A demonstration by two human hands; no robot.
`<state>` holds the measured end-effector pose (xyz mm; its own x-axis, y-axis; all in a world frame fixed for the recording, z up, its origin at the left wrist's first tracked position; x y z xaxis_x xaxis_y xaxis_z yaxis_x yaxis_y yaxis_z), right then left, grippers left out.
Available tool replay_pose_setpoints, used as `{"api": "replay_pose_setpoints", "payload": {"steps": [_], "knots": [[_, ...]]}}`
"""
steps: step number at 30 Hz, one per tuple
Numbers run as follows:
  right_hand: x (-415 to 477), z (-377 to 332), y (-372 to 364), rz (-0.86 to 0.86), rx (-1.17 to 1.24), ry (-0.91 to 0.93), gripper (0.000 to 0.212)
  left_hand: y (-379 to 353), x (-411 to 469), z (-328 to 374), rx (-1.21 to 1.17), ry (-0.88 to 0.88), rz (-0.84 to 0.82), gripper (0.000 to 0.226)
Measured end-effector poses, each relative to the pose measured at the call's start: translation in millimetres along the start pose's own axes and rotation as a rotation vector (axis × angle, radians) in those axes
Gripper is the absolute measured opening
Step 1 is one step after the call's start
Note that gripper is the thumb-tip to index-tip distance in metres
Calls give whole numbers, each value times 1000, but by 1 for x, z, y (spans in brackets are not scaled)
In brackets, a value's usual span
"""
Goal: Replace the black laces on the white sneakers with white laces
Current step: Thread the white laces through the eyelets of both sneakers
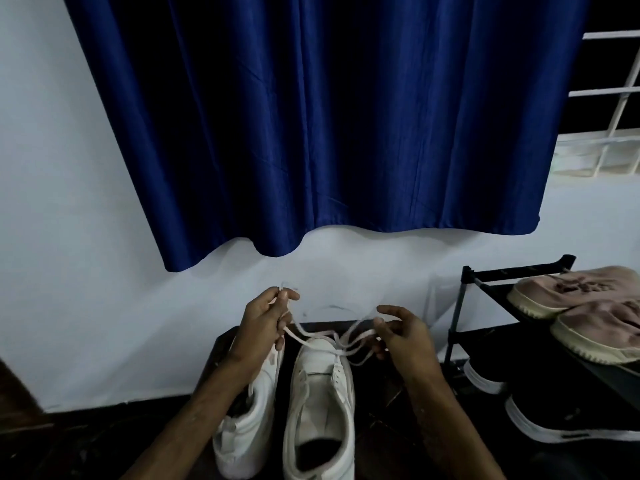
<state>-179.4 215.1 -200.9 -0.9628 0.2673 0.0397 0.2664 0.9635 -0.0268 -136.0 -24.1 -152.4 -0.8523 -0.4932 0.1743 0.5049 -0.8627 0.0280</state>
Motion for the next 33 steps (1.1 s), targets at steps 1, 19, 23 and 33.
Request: {"api": "replay_pose_setpoints", "payload": {"steps": [1,19,23,33], "knots": [[2,0,4,12,-11,9,18,1,0,1,-27,12,21,23],[-13,-65,9,-63,-172,338,11,-50,-6,85,252,-80,-488,33],[10,-47,4,31,-498,547,15,-48,-3,86,354,-126,-478,34],[20,19,-51,-82,-1086,736,16,-68,-21,60,623,-126,-560,44]]}}
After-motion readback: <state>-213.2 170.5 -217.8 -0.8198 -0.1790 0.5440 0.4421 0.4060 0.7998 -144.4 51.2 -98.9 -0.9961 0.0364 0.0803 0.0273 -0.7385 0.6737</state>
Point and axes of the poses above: each hand's wrist, its own x-axis towards the middle knuckle, its own y-axis out of the back of the hand, z = x × y, the point moved 8 cm from there along x, towards the middle knuckle, and after that the axes turned 15 degrees about z, right-handed, at the moved point
